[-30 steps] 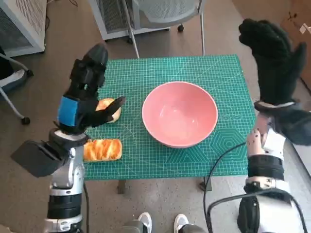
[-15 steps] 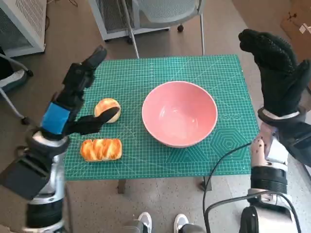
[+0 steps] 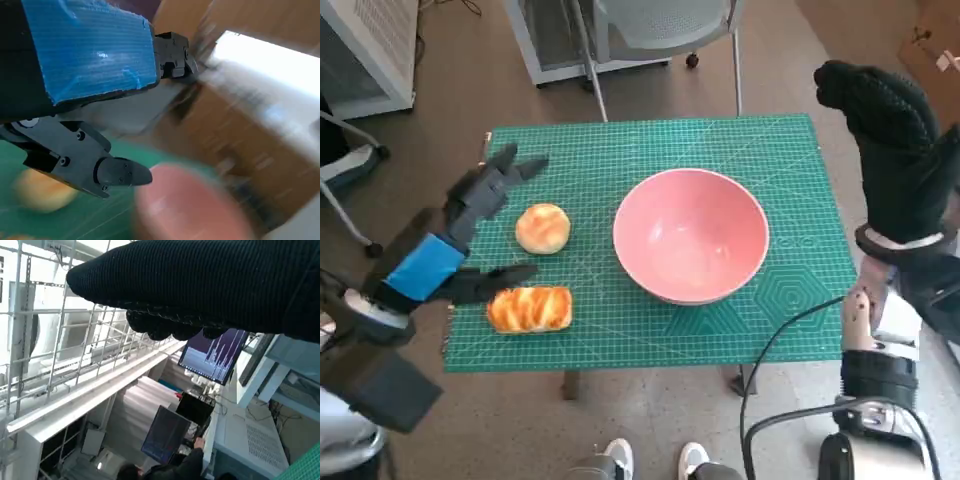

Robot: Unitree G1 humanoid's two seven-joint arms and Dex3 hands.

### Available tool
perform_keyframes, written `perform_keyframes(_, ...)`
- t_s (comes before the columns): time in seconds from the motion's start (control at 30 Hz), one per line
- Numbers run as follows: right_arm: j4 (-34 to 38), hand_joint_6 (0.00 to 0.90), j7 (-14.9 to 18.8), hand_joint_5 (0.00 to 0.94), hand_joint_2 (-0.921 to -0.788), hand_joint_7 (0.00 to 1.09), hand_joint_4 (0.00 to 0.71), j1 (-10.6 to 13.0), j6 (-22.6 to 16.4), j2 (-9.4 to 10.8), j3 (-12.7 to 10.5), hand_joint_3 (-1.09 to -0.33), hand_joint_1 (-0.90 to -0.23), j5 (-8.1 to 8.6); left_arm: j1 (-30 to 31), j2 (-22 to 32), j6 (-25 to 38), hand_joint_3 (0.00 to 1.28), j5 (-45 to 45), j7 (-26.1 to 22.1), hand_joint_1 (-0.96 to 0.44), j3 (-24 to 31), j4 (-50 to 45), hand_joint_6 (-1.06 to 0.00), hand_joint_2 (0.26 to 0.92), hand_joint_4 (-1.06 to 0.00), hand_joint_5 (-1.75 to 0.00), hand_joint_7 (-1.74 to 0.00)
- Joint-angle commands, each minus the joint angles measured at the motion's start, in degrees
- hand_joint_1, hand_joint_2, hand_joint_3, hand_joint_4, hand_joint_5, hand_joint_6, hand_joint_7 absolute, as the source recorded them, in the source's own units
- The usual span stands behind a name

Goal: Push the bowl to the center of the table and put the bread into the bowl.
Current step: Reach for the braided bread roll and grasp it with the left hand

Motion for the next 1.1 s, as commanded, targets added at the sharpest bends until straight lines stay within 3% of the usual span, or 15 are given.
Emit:
perform_keyframes(0.03,0.37,0.326,-1.0,0.01,-0.921,0.02,0.252,0.91,1.65,0.32,0.61,-0.615,-0.643,-0.21,-2.27,11.17,19.68,0.01,3.65,-12.17,-0.15,-6.89,-7.92,-0.28,0.742,-0.07,0.0,-0.08)
perform_keyframes(0.5,2.63,0.343,-1.27,0.003,-0.921,0.02,0.251,-0.69,1.32,1.39,1.08,-0.598,-0.661,0.22,-6.42,8.83,25.93,0.01,10.87,-10.79,-0.17,-19.15,-0.68,-0.33,0.754,-0.14,-0.01,-0.03)
perform_keyframes(1.1,3.46,0.349,-1.32,0.003,-0.921,0.02,0.255,-0.66,0.03,1.7,1.09,-0.598,-0.654,0.12,-6.4,3.97,14.58,0.0,18.09,-3.59,-0.25,-26.57,15.51,-0.36,0.76,-0.18,0.0,-0.01)
